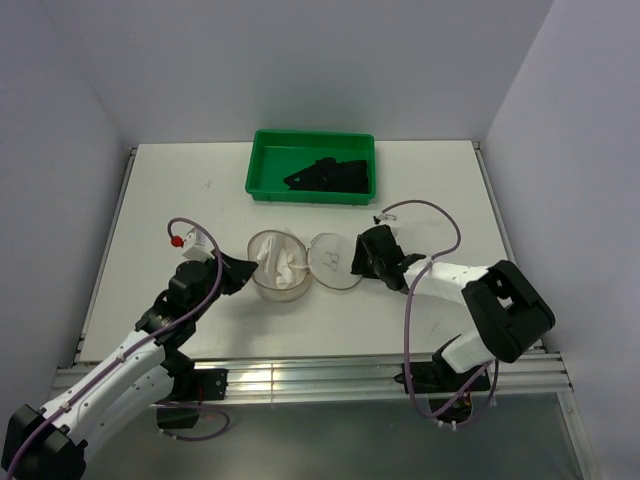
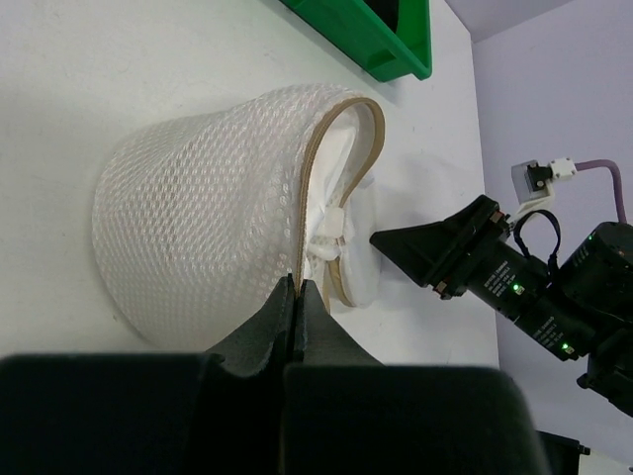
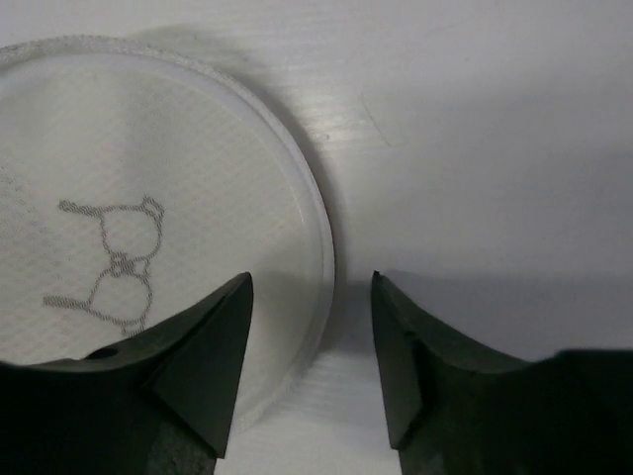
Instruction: Place the bra in the laundry bag and zip it closed
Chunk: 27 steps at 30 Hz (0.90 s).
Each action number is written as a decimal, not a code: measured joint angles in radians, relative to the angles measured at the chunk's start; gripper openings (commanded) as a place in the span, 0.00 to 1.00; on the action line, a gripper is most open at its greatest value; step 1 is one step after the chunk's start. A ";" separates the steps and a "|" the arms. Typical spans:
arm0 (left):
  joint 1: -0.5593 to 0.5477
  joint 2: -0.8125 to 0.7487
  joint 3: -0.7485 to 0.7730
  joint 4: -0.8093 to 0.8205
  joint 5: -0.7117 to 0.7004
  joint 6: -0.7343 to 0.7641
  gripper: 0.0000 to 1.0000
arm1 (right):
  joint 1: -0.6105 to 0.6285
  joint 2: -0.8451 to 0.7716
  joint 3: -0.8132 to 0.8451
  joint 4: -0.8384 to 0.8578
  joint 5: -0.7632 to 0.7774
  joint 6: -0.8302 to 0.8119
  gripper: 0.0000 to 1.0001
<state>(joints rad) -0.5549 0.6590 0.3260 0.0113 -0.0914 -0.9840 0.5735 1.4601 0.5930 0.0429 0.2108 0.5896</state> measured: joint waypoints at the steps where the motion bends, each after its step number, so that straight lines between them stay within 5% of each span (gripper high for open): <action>1: 0.000 0.001 -0.002 0.006 0.000 0.000 0.00 | -0.002 0.010 0.004 0.018 -0.008 0.006 0.47; 2: 0.000 0.002 -0.003 0.009 0.000 0.000 0.00 | -0.004 0.022 0.006 0.030 -0.009 0.008 0.17; 3: 0.000 0.005 -0.004 0.014 0.000 0.000 0.00 | -0.005 0.031 0.010 0.039 -0.014 0.005 0.01; 8: 0.000 0.027 -0.003 0.036 -0.004 0.003 0.00 | -0.005 0.011 0.005 0.081 -0.025 0.030 0.00; 12: 0.000 0.073 0.022 0.053 -0.005 0.002 0.00 | 0.047 -0.209 0.023 0.023 0.022 0.000 0.00; 17: 0.001 0.096 0.131 0.002 -0.045 0.039 0.00 | 0.179 -0.431 0.241 -0.037 0.080 -0.083 0.00; 27: 0.051 -0.079 0.252 -0.149 -0.247 0.104 0.00 | 0.232 -0.391 0.405 -0.043 0.045 -0.112 0.00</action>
<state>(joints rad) -0.5034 0.5800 0.5777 -0.1375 -0.3386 -0.8803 0.8055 1.0695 0.9981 -0.0002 0.2558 0.4774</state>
